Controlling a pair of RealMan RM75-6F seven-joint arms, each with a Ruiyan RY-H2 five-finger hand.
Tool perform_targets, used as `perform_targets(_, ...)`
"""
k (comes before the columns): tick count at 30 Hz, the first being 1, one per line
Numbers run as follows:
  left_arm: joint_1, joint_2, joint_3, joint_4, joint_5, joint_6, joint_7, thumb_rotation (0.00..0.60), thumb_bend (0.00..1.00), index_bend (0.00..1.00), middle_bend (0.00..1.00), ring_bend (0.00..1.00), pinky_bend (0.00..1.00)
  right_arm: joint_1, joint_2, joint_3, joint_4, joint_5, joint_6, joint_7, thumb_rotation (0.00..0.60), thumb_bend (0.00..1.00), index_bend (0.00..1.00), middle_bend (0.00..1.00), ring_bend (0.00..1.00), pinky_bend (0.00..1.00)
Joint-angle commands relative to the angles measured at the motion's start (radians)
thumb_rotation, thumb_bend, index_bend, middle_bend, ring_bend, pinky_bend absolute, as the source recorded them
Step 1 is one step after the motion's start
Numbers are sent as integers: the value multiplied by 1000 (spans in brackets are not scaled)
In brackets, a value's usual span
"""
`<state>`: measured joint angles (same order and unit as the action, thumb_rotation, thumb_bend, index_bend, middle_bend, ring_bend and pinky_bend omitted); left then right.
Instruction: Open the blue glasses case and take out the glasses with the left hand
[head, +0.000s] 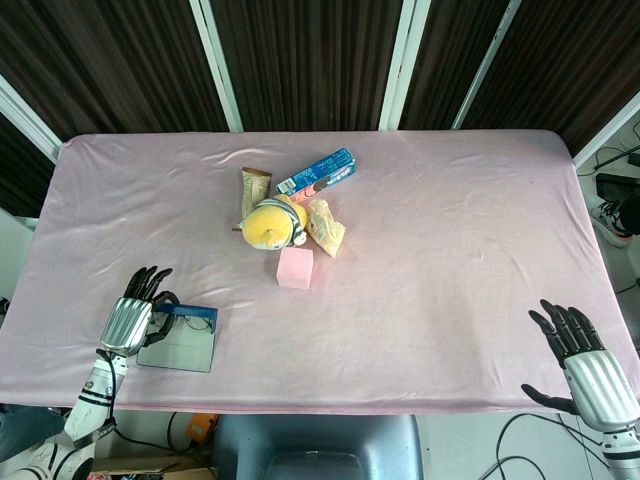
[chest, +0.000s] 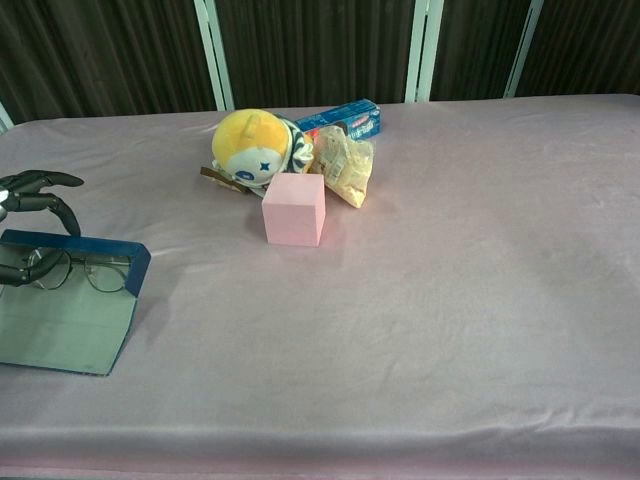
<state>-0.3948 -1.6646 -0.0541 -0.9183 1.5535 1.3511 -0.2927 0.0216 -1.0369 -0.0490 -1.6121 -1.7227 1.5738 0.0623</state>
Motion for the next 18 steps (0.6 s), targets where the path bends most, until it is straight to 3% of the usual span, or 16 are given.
perform_targets(1, -4, -12, -12, 10, -7, 13, -12, 600, 412, 520, 105, 0, 48, 1, 0, 0, 0, 1, -2, 0, 600, 193, 0, 0, 0, 84)
perform_targets(12, -13, -18, -49, -13, -45, 11, -25, 600, 413, 520, 111, 0, 46, 1, 2, 1, -1, 2, -2, 1, 600, 193, 0, 0, 0, 84)
perform_targets(18, -15, -19, -44, -10, -47, 2, -23, 600, 414, 520, 111, 0, 45, 0, 2, 1, -1, 3, 0, 3, 600, 193, 0, 0, 0, 84)
